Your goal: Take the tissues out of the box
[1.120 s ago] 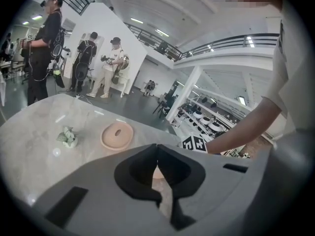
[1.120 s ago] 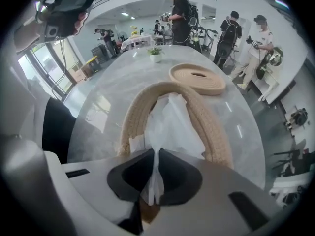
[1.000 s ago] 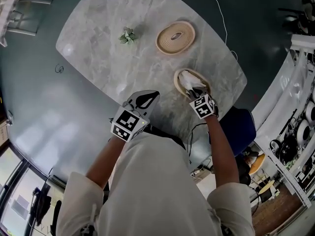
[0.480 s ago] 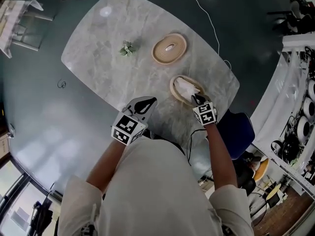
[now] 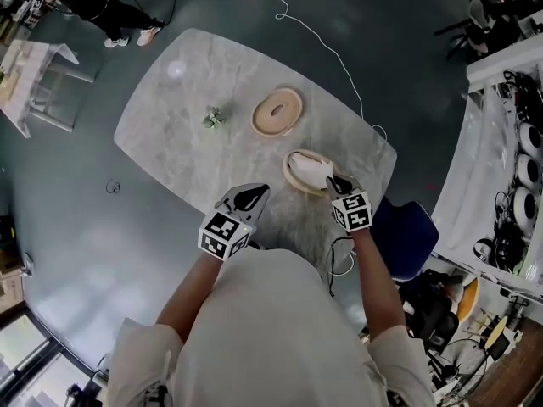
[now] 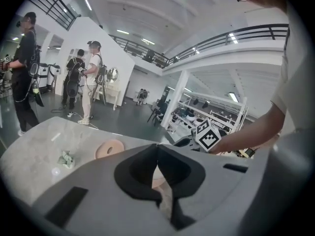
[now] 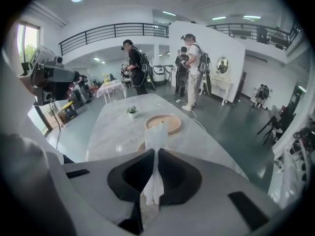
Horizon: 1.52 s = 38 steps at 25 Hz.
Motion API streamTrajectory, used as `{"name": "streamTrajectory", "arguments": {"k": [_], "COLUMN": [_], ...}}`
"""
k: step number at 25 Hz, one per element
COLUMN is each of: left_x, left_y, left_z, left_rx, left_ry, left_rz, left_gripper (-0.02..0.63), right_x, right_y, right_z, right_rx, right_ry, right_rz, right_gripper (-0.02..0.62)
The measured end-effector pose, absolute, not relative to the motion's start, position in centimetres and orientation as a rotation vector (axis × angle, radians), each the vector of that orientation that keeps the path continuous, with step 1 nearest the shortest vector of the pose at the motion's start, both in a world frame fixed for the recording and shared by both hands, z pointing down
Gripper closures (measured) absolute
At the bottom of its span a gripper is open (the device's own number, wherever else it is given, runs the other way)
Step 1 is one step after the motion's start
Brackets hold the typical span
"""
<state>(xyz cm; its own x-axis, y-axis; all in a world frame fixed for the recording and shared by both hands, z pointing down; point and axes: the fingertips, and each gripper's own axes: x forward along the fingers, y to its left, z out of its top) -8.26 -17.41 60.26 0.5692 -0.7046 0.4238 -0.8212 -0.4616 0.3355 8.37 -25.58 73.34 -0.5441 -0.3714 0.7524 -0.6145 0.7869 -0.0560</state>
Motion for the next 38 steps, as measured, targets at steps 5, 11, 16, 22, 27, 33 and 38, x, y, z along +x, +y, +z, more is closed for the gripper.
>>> {"name": "streamTrajectory", "arguments": {"k": [5,11,16,22,27,33,38], "left_x": [-7.6,-6.6,-5.6,-4.2,-3.1,-2.5,-2.6], "left_y": [-17.6,-18.1,-18.6,-18.8,-18.9,-19.0,-18.4], "left_z": [59.1,57.0,54.8,52.1,49.8,47.4,46.4], "left_rx": [2.340,2.380,2.436,2.494,2.548,2.606,2.618], "left_ry": [-1.215,-1.199,-1.155,-1.115,-1.103,-1.113,-1.122], "left_rz": [0.300,0.266,0.254,0.219,0.198,0.183,0.175], "left_gripper": [0.597,0.597,0.597,0.597,0.597,0.597,0.597], "right_x": [8.5,9.8,11.3,13.7,16.3,18.9,20.0], "right_y": [-24.4,-22.9,-22.0,-20.5,-19.7,-19.0,-18.0], "right_z": [69.1,63.0,57.2,51.5,48.0,46.4,45.4], "right_rx": [0.785,0.909,1.046,1.193,1.320,1.434,1.470], "right_ry": [-2.277,-2.374,-2.468,-2.575,-2.617,-2.607,-2.607], "right_rz": [0.459,0.461,0.450,0.438,0.379,0.319,0.286], "right_gripper": [0.549,0.549,0.549,0.549,0.548,0.548,0.548]}}
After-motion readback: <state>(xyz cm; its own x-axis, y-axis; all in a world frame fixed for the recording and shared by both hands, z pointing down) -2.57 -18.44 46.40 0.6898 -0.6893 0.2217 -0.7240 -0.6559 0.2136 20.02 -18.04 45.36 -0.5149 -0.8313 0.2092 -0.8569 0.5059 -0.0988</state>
